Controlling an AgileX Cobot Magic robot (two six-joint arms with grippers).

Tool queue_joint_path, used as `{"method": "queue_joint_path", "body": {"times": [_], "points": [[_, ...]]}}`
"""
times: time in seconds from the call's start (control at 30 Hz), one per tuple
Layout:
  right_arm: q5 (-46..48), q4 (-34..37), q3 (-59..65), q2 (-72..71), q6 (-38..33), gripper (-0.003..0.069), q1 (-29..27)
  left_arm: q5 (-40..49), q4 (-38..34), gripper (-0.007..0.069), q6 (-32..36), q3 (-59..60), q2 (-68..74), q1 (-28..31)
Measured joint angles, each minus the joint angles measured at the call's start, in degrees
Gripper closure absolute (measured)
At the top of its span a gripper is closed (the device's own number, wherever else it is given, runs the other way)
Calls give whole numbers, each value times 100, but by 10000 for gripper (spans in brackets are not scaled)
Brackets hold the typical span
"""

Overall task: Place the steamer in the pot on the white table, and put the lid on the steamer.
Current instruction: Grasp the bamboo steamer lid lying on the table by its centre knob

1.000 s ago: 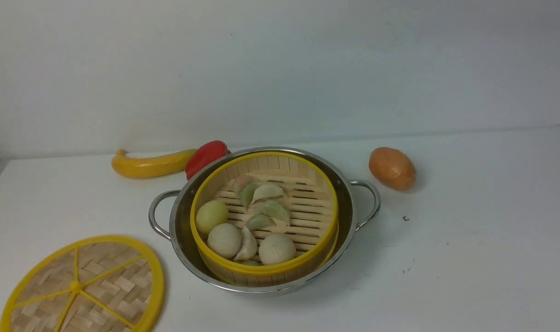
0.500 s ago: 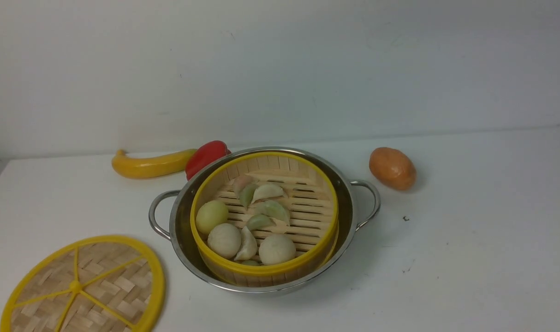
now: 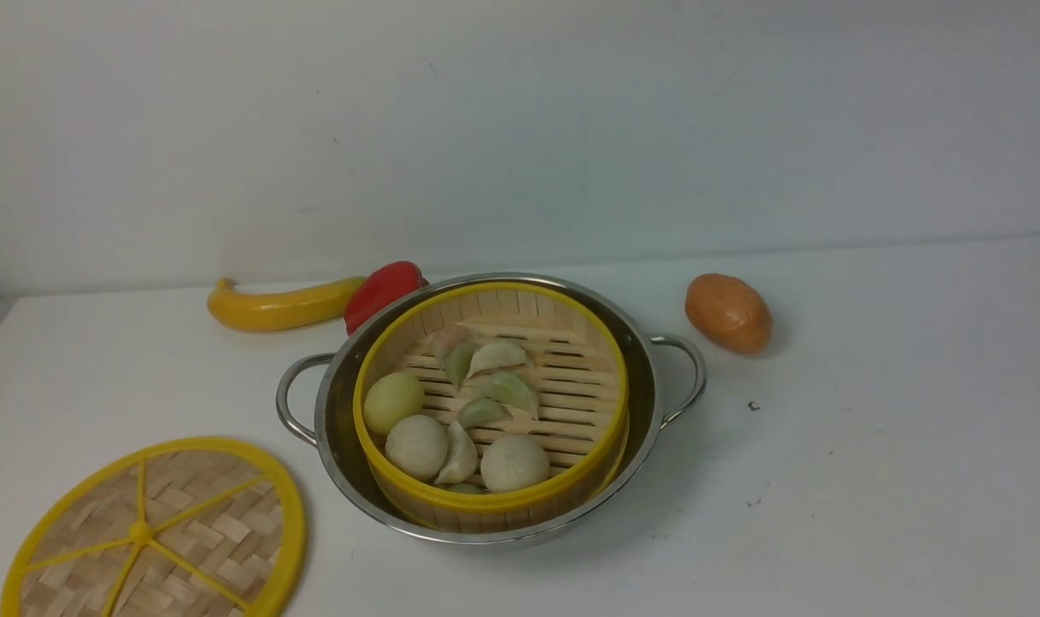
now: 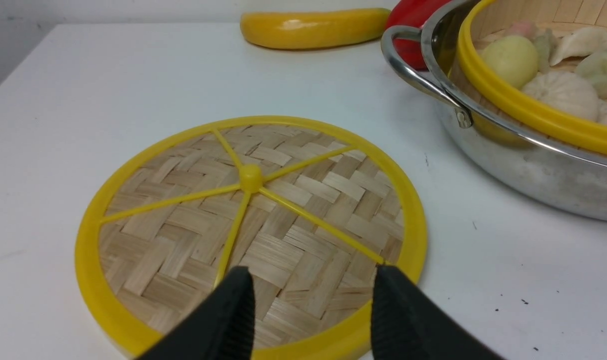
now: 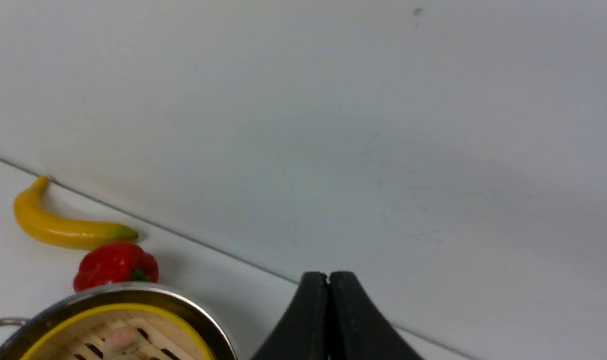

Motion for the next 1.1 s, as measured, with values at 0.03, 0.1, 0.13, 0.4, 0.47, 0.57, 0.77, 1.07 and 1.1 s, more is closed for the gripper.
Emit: {"method": "queue_joint_path", "body": {"times": [0.03, 0.1, 0.13, 0.4, 0.47, 0.57, 0.77, 1.07, 1.1], "points": [[-328, 0, 335, -283, -31, 683, 0, 0, 0, 313, 0, 0, 0, 0], [-931, 0, 1075, -878, -44, 681, 0, 0, 0, 313, 0, 0, 0, 0], [-989, 0, 1075, -937, -44, 681, 0, 0, 0, 313, 0, 0, 0, 0], [-2339, -132, 4868, -3154, -45, 675, 0, 0, 0, 313, 0, 0, 0, 0], [-2545, -154, 5695, -3687, 0, 672, -15, 0, 0, 313, 0, 0, 0, 0], [-2916, -131, 6831, -4510, 0, 668, -208, 0, 0, 313, 0, 0, 0, 0], [-3841, 73, 8866, -6149, 0, 665, -922, 0, 0, 313, 0, 0, 0, 0], [-4872, 253, 11146, -8164, 338, 660, -2073, 0, 0, 313, 0, 0, 0, 0], [-4891, 253, 11237, -8211, 352, 659, -2110, 0, 0, 313, 0, 0, 0, 0]]}}
